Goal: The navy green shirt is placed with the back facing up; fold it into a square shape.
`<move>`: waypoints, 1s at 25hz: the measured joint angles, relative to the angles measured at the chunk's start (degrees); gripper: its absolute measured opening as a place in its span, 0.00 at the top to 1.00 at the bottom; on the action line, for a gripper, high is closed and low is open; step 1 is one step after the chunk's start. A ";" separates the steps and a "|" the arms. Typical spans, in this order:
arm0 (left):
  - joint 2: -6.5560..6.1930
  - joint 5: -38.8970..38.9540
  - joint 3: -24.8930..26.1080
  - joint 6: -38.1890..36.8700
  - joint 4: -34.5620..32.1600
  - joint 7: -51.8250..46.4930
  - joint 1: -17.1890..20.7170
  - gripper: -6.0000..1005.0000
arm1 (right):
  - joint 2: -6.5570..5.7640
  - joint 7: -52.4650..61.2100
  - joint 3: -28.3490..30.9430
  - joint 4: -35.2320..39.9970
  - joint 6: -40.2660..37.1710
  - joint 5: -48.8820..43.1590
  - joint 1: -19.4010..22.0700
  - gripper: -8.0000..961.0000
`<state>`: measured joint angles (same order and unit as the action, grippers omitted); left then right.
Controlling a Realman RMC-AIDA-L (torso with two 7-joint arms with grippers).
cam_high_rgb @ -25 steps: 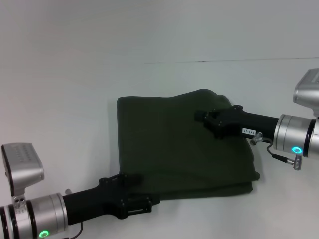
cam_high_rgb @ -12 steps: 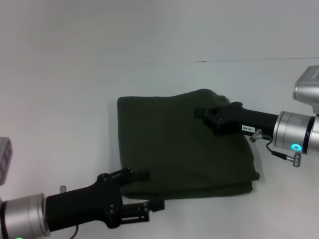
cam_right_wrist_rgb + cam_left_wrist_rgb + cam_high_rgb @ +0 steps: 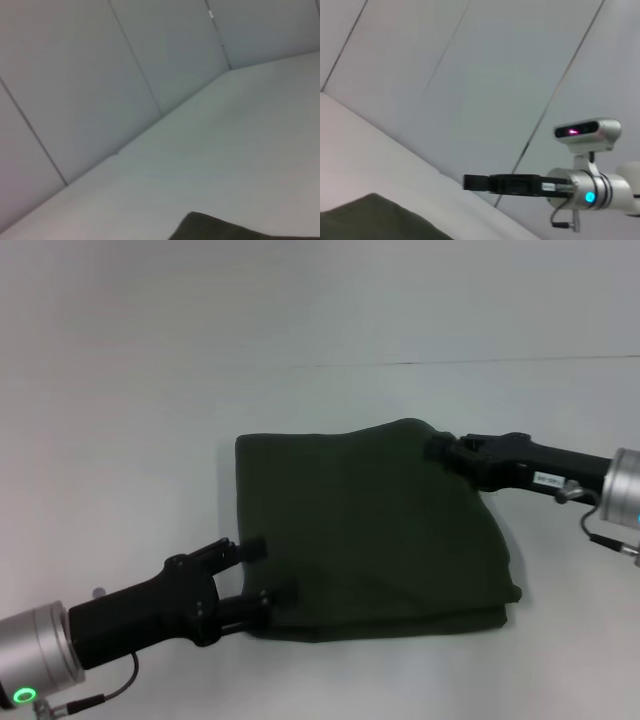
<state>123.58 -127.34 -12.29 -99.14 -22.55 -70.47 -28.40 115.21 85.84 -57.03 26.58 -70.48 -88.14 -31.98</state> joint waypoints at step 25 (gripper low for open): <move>-1.45 0.70 -5.44 -14.21 -12.27 -6.00 3.57 0.10 | 0.48 -2.57 6.03 8.40 -25.50 -14.03 4.82 0.10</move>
<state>122.12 -126.65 -17.73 -113.35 -34.82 -76.47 -24.83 115.69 83.27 -51.00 34.98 -95.98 -102.17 -27.16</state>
